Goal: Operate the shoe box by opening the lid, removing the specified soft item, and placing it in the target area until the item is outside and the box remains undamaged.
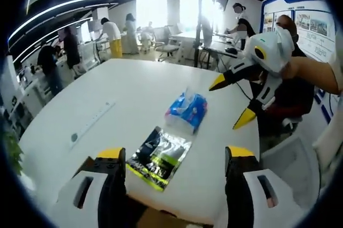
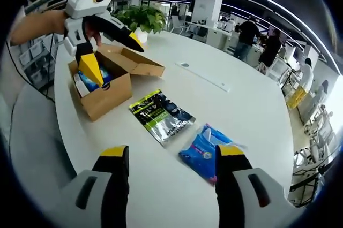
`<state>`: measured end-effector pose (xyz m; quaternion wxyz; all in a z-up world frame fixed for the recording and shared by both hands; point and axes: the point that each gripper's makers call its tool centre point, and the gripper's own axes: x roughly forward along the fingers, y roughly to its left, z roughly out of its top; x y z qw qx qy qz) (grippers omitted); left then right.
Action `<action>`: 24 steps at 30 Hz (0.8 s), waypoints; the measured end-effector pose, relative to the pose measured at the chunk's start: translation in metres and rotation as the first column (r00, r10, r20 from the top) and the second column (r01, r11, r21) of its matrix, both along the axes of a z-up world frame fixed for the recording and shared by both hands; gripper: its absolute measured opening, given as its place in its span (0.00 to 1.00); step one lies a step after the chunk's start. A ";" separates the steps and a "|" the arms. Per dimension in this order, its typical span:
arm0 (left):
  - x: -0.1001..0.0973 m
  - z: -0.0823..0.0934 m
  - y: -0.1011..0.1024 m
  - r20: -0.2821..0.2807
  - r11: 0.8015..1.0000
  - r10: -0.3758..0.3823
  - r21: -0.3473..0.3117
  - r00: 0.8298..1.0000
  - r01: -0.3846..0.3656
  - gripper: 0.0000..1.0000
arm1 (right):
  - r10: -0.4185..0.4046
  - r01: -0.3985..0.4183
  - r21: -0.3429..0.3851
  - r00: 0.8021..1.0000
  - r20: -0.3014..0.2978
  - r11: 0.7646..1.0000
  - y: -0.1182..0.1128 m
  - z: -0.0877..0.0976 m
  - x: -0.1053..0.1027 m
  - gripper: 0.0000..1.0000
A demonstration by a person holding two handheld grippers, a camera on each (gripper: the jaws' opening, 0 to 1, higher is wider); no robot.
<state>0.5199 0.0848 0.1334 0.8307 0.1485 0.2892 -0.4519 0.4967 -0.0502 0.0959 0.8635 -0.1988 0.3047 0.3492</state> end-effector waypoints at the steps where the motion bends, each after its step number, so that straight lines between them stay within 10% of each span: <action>1: -0.001 0.001 0.005 0.003 1.000 0.009 0.000 1.000 -0.009 0.79 | 0.004 -0.004 0.004 1.000 0.002 1.000 0.004 0.002 -0.002 0.62; 24: -0.037 0.003 0.138 -0.015 0.959 0.281 -0.020 0.960 -0.281 0.93 | 0.144 -0.137 0.113 0.988 -0.055 0.984 0.102 0.006 -0.022 0.70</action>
